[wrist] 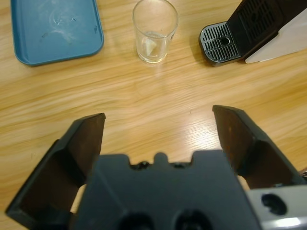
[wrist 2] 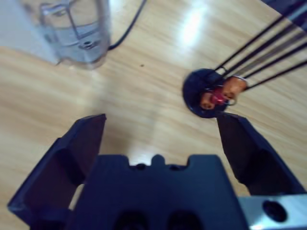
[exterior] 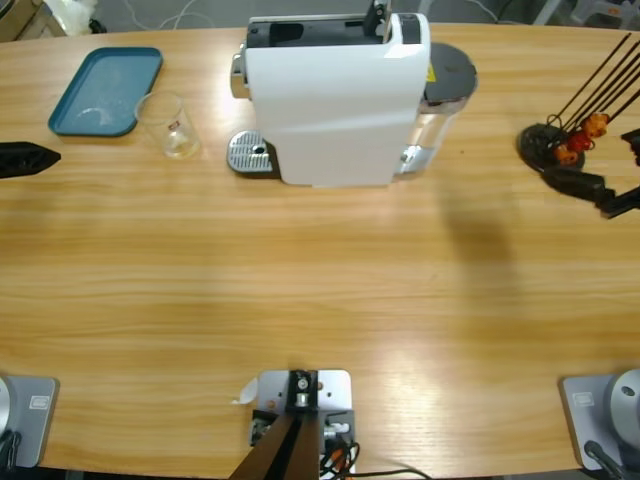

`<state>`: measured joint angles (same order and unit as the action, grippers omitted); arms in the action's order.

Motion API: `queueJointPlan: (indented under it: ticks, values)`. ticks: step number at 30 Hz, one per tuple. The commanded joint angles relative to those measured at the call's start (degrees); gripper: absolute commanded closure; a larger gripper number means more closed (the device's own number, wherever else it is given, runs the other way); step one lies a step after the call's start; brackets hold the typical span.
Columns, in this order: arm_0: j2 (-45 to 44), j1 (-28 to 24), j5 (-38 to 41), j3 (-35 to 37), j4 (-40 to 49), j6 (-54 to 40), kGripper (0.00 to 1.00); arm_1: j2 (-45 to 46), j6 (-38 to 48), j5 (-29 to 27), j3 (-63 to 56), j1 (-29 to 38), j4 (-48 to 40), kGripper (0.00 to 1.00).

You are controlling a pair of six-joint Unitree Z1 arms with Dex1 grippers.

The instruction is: Pour coffee

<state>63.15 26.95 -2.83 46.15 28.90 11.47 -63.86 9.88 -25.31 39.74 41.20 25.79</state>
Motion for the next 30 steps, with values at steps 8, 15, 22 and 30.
queueJointPlan:
  ticks: [8,15,22,30]
  values:
    - [2.5,1.9,-0.4,-2.8,-2.1,-0.7,0.11,4.5,4.8,-4.9,-1.3,-13.8,-2.7,0.353]
    - [2.6,1.9,-0.1,-3.5,-3.0,-0.7,0.11,-3.2,5.0,11.2,-1.9,-29.5,-9.0,0.371]
    - [2.3,1.9,0.0,-3.9,-3.5,-0.6,0.11,-9.3,5.3,13.4,-3.7,-31.0,-13.6,0.363]
    - [2.1,1.9,0.0,-4.1,-3.8,-0.6,0.11,-13.9,5.3,13.0,-3.1,-33.1,-14.7,0.363]
